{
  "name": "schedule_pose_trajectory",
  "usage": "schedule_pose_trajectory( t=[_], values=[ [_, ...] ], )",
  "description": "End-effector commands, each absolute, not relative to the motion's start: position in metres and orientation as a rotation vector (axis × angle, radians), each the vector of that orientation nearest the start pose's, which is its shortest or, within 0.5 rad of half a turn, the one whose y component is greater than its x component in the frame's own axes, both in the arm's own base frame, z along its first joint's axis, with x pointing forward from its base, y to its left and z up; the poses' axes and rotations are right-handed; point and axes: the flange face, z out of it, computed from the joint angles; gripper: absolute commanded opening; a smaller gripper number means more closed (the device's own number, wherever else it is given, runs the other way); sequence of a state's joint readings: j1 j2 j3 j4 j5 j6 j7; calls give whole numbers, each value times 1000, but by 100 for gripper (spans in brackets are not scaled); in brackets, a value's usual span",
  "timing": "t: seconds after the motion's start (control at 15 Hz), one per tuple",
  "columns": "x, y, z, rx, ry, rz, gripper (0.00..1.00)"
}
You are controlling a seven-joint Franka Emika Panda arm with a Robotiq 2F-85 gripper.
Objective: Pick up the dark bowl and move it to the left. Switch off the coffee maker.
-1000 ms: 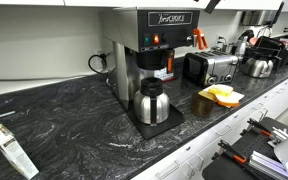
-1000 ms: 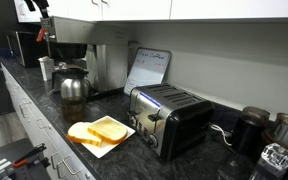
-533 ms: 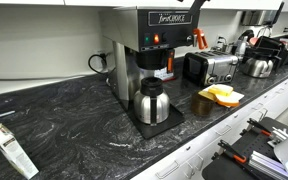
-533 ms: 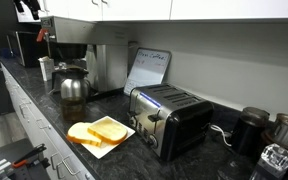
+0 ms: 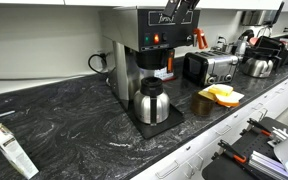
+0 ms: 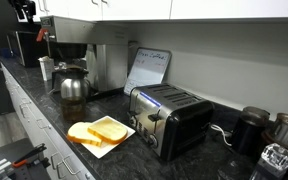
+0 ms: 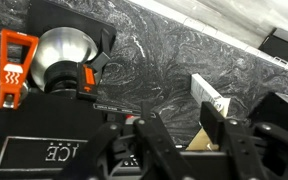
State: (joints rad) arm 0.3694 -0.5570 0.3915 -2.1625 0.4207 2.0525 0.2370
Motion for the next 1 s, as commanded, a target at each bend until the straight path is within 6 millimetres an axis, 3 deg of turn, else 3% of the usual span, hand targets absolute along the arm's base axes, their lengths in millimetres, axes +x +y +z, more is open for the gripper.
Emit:
schedule_pose_trajectory(
  t=[0.0, 0.27, 0.93],
  values=[
    [273, 349, 633, -2670, -548, -357, 23],
    [280, 351, 619, -2692, -530, -338, 1],
    [285, 360, 604, -2740, -409, -292, 0]
  ],
)
